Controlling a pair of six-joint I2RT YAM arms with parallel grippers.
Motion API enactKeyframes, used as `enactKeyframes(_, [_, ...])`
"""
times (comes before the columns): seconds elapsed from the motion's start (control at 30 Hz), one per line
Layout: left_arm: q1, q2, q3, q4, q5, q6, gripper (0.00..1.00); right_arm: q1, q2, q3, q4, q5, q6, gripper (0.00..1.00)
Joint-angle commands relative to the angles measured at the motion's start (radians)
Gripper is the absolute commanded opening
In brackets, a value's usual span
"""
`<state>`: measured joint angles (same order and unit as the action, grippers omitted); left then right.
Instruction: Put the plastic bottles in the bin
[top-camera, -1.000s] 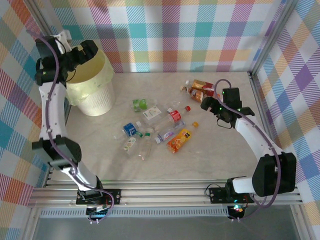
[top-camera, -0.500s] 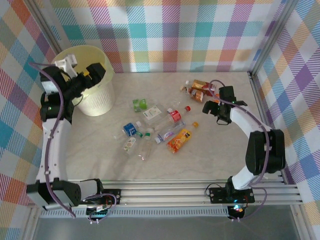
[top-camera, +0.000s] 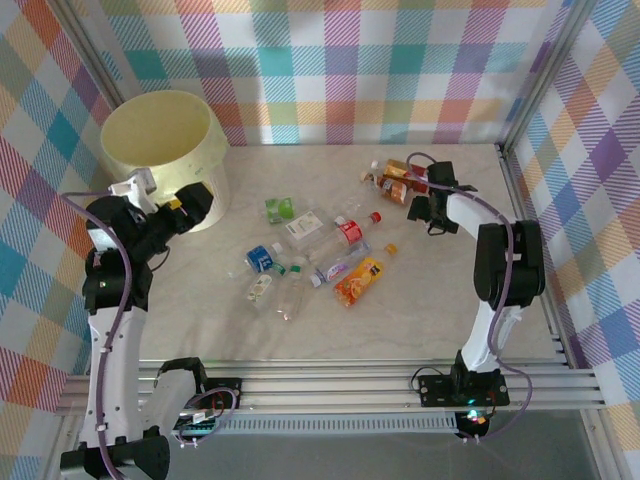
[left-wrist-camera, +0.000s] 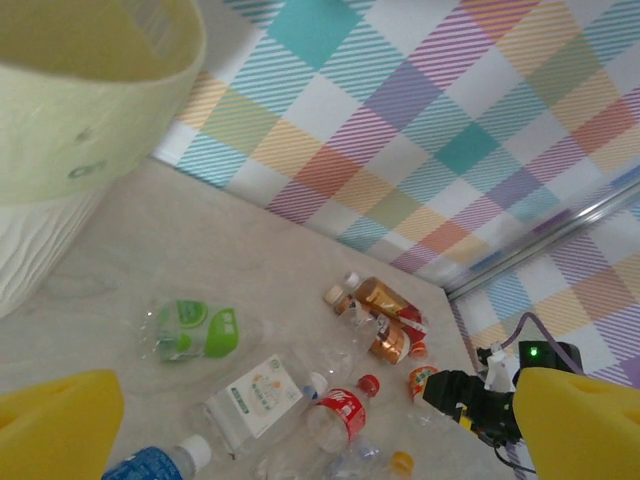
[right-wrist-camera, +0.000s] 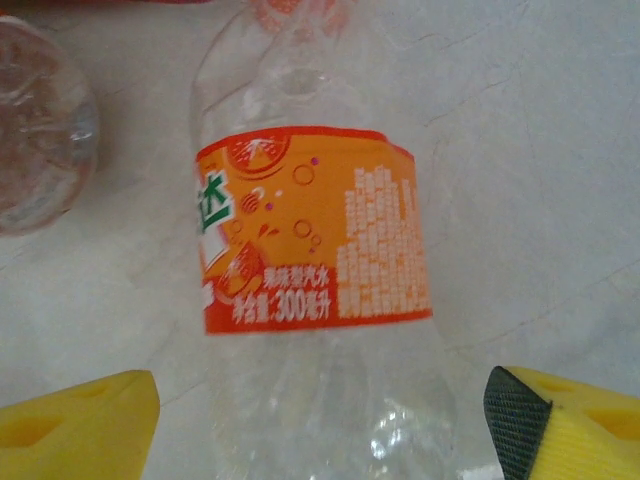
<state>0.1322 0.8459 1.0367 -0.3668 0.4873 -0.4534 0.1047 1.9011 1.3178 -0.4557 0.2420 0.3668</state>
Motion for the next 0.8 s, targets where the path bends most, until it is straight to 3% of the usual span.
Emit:
enactKeyframes(0.0, [-0.009, -0.002, -0.026, 0.003, -0.004, -0.013, 1.00, -0.007, 0.031, 0.056, -0.024, 0.009, -0.035, 0.82])
enactKeyframes(0.37, [-0.010, 0.013, -0.064, 0.039, 0.051, -0.049, 1.00, -0.014, 0.108, 0.127, -0.140, -0.024, -0.008, 0.66])
enactKeyframes(0.77, [-0.078, 0.057, -0.098, 0.163, 0.074, -0.112, 1.00, -0.017, -0.080, -0.049, 0.009, -0.045, -0.052, 0.34])
